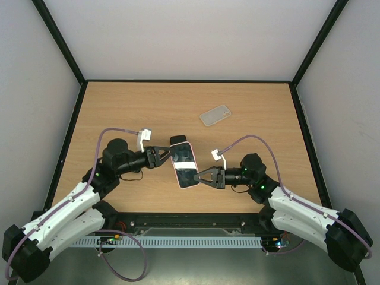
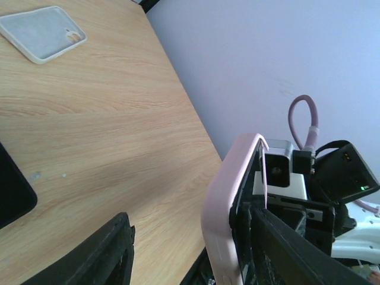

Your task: Put the phone into the phone case

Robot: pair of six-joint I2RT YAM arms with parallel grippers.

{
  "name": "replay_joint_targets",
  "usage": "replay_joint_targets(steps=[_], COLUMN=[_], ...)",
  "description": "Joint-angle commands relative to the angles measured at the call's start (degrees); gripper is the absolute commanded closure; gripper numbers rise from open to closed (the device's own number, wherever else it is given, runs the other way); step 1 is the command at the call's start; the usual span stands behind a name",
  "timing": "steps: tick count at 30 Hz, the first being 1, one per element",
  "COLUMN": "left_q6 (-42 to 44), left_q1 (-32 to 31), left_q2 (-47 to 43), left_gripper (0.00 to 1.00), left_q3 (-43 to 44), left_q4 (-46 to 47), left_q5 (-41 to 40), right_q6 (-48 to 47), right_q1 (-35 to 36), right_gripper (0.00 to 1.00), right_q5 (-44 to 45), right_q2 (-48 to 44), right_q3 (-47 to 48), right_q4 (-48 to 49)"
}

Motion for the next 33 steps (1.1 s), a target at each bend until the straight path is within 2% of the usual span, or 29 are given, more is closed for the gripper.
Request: replay_joint_targets(steps=[1, 3, 12, 15, 21, 22, 25, 28, 32, 33], left_q6=[-0.7, -1.3, -0.9, 0.3, 3.1, 3.4, 3.9, 3.8, 4.0, 3.9], left_q1=[0.3, 0.2, 0.3, 0.3, 0.4, 0.3, 0.4, 0.4, 0.6, 0.6], left_q2=[-0.1, 0.1, 1.6, 2.1, 3.7, 3.8, 3.8, 3.0, 2.7, 2.8], left_gripper=[0.45, 0.48, 0.84, 0.97, 0.96, 0.91, 0.56, 0.27, 0.02, 0.01], left_q3=[-1.0, -1.4, -0.9, -0.2, 1.8, 2.3, 3.9, 4.3, 4.7, 4.8], left_q4=[4.3, 5.9, 6.3, 3.0, -4.1, -5.5, -10.6, -14.4, -18.4, -19.5], left_q5=[3.9, 5.0, 5.0, 2.4, -1.5, -2.4, -6.6, -11.4, -17.9, -19.2], right_q6=[2.1, 2.2, -0.2, -0.3, 0.0, 0.7, 0.9, -2.6, -5.4, -5.9], right_q1=[0.1, 0.1, 0.5, 0.7, 0.7, 0.7, 0.7, 0.6, -0.3, -0.7], right_gripper=[0.98, 0.98, 0.98, 0.98, 0.98, 0.98, 0.98, 0.98, 0.98, 0.98], right_q5=[-3.0, -3.4, -2.9, -2.0, 4.2, 4.6, 7.0, 12.2, 14.7, 15.0], right_q2=[-1.1, -1.3, -0.4, -0.2, 0.4, 0.8, 1.0, 1.8, 5.9, 7.5], right_q3=[0.1, 0.2, 0.5, 0.2, 1.7, 1.8, 2.2, 4.1, 6.2, 7.2], right_q4=[7.9, 7.9, 3.6, 2.3, -1.2, -0.3, 0.0, -6.0, -9.5, -10.3])
